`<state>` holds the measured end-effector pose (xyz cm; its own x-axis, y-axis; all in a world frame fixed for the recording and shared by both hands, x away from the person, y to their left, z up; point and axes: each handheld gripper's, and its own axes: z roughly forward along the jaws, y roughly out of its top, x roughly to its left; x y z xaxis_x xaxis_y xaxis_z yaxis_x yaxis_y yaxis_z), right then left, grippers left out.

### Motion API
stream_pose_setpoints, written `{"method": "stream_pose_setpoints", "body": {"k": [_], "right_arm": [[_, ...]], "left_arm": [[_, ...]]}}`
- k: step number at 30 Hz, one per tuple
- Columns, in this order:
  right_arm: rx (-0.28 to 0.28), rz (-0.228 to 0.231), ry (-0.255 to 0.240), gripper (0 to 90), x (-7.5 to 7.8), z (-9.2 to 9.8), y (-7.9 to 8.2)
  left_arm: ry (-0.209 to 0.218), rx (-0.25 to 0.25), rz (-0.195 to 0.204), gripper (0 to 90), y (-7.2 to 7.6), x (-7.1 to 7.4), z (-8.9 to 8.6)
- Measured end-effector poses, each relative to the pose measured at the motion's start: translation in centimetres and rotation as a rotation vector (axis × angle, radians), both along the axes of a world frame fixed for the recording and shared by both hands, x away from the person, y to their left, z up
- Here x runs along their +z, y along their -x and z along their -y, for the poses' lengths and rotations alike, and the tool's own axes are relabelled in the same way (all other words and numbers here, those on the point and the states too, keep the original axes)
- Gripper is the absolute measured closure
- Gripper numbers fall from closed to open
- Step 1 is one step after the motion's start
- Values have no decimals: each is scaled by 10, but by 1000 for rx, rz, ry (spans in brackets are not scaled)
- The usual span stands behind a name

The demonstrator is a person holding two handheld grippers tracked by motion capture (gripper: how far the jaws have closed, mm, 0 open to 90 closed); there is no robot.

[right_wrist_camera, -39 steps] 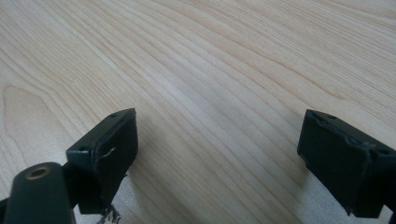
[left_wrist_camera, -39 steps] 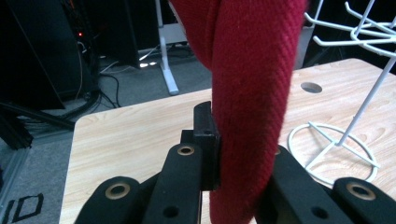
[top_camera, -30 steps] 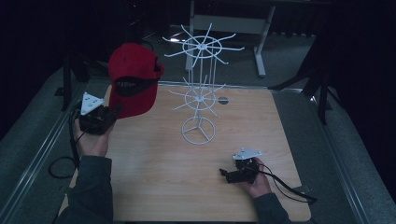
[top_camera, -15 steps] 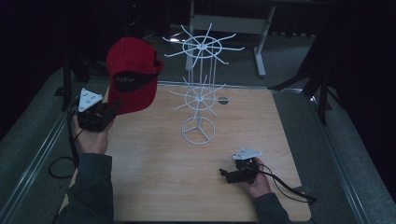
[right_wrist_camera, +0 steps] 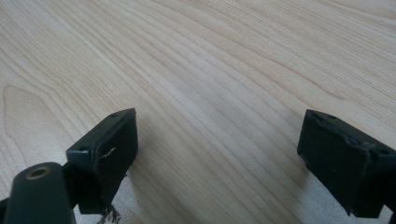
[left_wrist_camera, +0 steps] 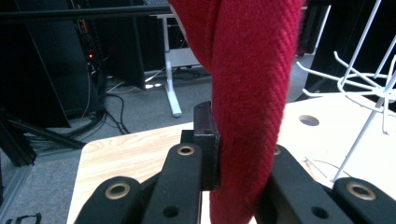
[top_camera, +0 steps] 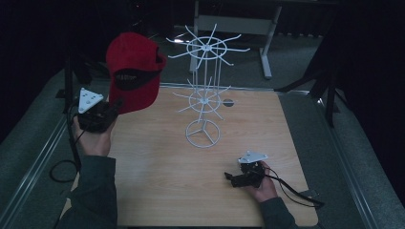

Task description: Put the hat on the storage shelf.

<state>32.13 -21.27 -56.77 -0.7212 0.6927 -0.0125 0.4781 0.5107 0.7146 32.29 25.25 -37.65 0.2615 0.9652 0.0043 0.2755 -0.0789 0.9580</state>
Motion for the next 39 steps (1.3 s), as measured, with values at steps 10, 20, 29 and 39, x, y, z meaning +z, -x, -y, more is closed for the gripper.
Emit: {"method": "stream_pose_setpoints", "body": {"k": [10,20,29,39], "right_arm": [[0,0,0,120,0,0,0],[0,0,0,120,0,0,0],[0,0,0,120,0,0,0],[0,0,0,120,0,0,0]], "left_arm": [[28,9,26,860,1,6,-1],[39,4,47,860,3,10,2],[51,-3,63,860,4,15,4],[52,-10,77,860,2,25,5]]}}
